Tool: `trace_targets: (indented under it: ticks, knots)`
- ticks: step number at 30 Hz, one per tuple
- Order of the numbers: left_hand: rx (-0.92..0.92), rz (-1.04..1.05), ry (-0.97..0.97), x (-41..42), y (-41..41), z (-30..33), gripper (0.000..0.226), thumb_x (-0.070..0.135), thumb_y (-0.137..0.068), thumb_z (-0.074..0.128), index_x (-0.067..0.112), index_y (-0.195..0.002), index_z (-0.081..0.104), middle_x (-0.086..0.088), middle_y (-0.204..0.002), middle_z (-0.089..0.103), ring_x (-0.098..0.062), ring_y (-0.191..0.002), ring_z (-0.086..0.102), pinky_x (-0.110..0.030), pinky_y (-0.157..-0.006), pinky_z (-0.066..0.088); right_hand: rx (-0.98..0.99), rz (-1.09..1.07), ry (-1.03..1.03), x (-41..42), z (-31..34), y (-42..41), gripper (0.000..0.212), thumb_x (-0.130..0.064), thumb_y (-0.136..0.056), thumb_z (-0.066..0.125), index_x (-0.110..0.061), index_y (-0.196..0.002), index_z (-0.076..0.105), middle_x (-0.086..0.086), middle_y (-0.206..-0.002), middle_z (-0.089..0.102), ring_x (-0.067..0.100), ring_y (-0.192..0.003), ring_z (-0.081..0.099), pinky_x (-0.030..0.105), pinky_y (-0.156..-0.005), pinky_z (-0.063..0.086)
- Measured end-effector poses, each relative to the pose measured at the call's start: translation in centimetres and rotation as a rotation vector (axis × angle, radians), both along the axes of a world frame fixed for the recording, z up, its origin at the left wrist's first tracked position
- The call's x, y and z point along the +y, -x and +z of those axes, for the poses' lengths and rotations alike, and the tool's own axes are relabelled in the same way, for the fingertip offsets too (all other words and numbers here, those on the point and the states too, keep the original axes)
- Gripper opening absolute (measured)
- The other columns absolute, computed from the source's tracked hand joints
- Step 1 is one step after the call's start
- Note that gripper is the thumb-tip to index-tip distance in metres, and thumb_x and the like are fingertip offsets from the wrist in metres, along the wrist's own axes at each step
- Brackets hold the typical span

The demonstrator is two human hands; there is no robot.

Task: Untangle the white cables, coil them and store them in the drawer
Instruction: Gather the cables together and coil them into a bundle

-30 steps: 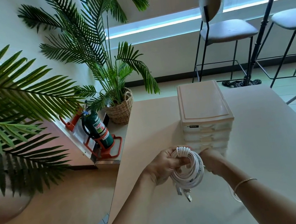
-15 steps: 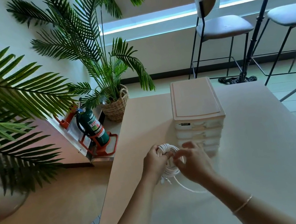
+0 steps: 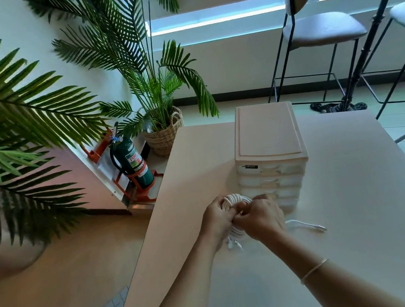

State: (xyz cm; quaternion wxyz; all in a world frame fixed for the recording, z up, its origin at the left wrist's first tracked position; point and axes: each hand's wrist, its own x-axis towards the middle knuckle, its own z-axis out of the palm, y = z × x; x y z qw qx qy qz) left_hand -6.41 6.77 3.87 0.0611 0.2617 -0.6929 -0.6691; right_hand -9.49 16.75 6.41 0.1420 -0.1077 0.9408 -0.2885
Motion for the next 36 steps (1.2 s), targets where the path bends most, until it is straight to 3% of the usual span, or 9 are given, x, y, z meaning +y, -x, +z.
trace_targets:
  ticks: [2, 5, 8, 13, 18, 21, 25, 31, 36]
  knots:
    - [0.002, -0.002, -0.006, 0.3, 0.0, 0.2, 0.017, 0.014, -0.071, 0.075, 0.023, -0.080, 0.063, -0.002, -0.084, 0.068, -0.018, -0.082, 0.061, -0.037, -0.083, 0.051, -0.033, -0.013, 0.007, 0.3, 0.0, 0.4, 0.033, -0.043, -0.073, 0.057, -0.013, -0.077, 0.070, 0.004, -0.098, 0.059, 0.020, -0.105, 0.053, 0.030, -0.083, 0.041]
    - [-0.007, -0.025, -0.045, 0.7, -0.3, 0.4, 0.021, 0.013, -0.060, 0.068, 0.019, -0.080, 0.066, -0.005, -0.081, 0.067, -0.018, -0.077, 0.059, -0.036, -0.076, 0.050, -0.147, -0.045, 0.117, 1.0, 0.9, 0.7, 0.036, -0.044, -0.065, 0.067, -0.014, -0.050, 0.053, 0.006, -0.066, 0.050, 0.016, -0.069, 0.052, 0.025, -0.053, 0.034]
    - [-0.011, -0.058, -0.062, 0.5, -0.7, 0.1, 0.024, 0.003, -0.064, 0.059, 0.017, -0.082, 0.066, -0.007, -0.077, 0.064, -0.017, -0.068, 0.055, -0.029, -0.066, 0.046, -0.282, -0.098, 0.259, 1.8, 1.5, 0.6, 0.035, -0.033, -0.069, 0.070, -0.014, -0.045, 0.053, 0.001, -0.048, 0.045, 0.011, -0.049, 0.043, 0.025, -0.045, 0.029]
    - [0.049, -0.073, -0.138, 0.3, -0.7, -0.2, 0.022, -0.004, -0.078, 0.068, 0.015, -0.089, 0.063, -0.002, -0.077, 0.062, -0.007, -0.062, 0.053, -0.016, -0.054, 0.042, -0.477, -0.178, 0.458, 2.0, 2.1, 0.6, 0.018, -0.026, -0.059, 0.074, -0.013, -0.053, 0.062, 0.002, -0.058, 0.053, 0.015, -0.056, 0.047, 0.026, -0.056, 0.033]
    - [0.067, -0.194, -0.177, -1.1, -0.9, -0.4, 0.029, -0.006, -0.074, 0.071, 0.014, -0.093, 0.062, 0.005, -0.074, 0.065, -0.002, -0.063, 0.059, -0.014, -0.059, 0.046, -0.605, -0.240, 0.561, 1.9, 2.7, 1.1, 0.018, -0.019, -0.077, 0.062, -0.016, -0.061, 0.056, 0.006, -0.072, 0.055, 0.018, -0.067, 0.048, 0.025, -0.058, 0.031]
    - [0.042, -0.248, -0.094, -2.0, -1.0, 0.0, 0.036, -0.012, -0.072, 0.070, 0.018, -0.090, 0.062, 0.011, -0.067, 0.063, -0.001, -0.059, 0.054, -0.014, -0.053, 0.042, -0.634, -0.215, 0.563, 1.6, 3.0, 1.1, 0.020, -0.016, -0.081, 0.056, -0.015, -0.061, 0.052, 0.006, -0.073, 0.053, 0.017, -0.064, 0.046, 0.025, -0.059, 0.031]
    - [0.035, -0.289, 0.084, -3.4, -1.4, 0.1, 0.038, 0.006, -0.059, 0.078, 0.026, -0.088, 0.064, 0.000, -0.084, 0.064, -0.014, -0.077, 0.054, -0.028, -0.073, 0.045, -0.592, -0.213, 0.474, 0.9, 3.5, 1.4, 0.021, -0.015, -0.078, 0.055, -0.016, -0.058, 0.051, 0.001, -0.070, 0.053, 0.018, -0.072, 0.046, 0.028, -0.064, 0.034]
    - [-0.043, -0.359, 0.268, -5.5, -2.5, -0.4, 0.036, 0.011, -0.066, 0.077, 0.035, -0.088, 0.061, 0.012, -0.073, 0.060, 0.003, -0.059, 0.049, -0.017, -0.062, 0.041, -0.625, -0.176, 0.546, 0.3, 4.6, 1.5, 0.017, -0.011, -0.086, 0.056, -0.003, -0.071, 0.056, 0.008, -0.066, 0.054, 0.018, -0.047, 0.053, 0.027, -0.053, 0.049]
    - [-0.084, -0.422, 0.271, -6.8, -3.2, -0.3, 0.035, -0.002, -0.075, 0.069, 0.026, -0.093, 0.059, 0.012, -0.071, 0.057, 0.005, -0.055, 0.048, -0.011, -0.060, 0.041, -0.541, -0.062, 0.484, 0.3, 5.4, 1.6, 0.025, -0.020, -0.089, 0.059, -0.009, -0.068, 0.051, 0.001, -0.056, 0.035, 0.008, -0.033, 0.027, 0.017, -0.038, 0.024]
